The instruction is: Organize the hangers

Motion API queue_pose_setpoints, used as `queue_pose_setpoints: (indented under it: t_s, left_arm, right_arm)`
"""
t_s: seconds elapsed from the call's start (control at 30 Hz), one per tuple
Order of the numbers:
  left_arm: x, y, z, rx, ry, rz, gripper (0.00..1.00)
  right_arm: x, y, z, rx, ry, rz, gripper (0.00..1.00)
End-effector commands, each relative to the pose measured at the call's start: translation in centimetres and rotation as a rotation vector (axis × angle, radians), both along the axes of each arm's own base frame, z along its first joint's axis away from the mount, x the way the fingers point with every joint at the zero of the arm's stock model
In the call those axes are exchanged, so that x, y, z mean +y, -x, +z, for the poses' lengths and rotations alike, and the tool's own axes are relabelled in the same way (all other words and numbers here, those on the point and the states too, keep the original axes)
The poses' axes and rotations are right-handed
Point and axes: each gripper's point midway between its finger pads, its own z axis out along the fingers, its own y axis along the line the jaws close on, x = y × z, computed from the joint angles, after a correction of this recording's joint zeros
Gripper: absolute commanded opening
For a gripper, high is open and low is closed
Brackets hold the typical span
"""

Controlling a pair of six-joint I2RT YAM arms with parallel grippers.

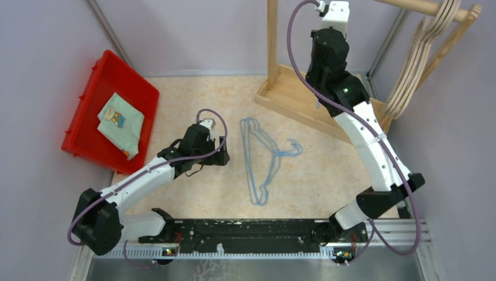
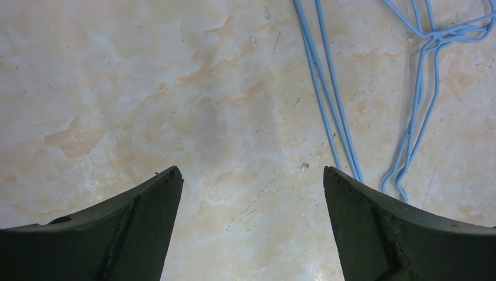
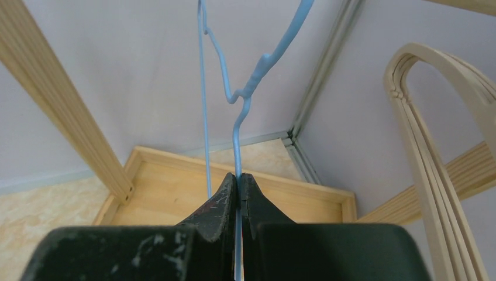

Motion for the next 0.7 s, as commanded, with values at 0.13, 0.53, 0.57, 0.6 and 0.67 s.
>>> queue_pose_setpoints:
  t_s: [0.13, 0.53, 0.57, 0.6, 0.67]
  left_arm:
    - [0.6, -0.3, 1.3, -0.032, -0.001, 0.030, 0.95]
    - [-0.1, -1.3, 0.1, 0.003, -0.014, 0.021, 0.95]
    - [-0.2, -1.3, 0.0, 0.007, -0.014, 0.020, 0.96]
    - [-0.2, -1.4, 0.0, 0.008, -0.015, 0.019, 0.96]
    - [-0.3, -1.5, -0.2, 0.014, -0.018, 0.016, 0.96]
  right_arm:
    - [-2.5, -2.8, 5.6, -0.164, -0.035, -0.035, 0.00]
    - [-6.8, -7.6, 2.6, -0.116, -0.058, -0.115, 0.00]
    - [-7.2, -7.7, 2.0, -0.106, -0.063, -0.121, 0.00]
    - [-7.7, -7.8, 1.4, -0.095, -0.064, -0.131, 0.00]
    - [-8.8, -8.0, 0.0, -0.072, -0.070, -0.153, 0.00]
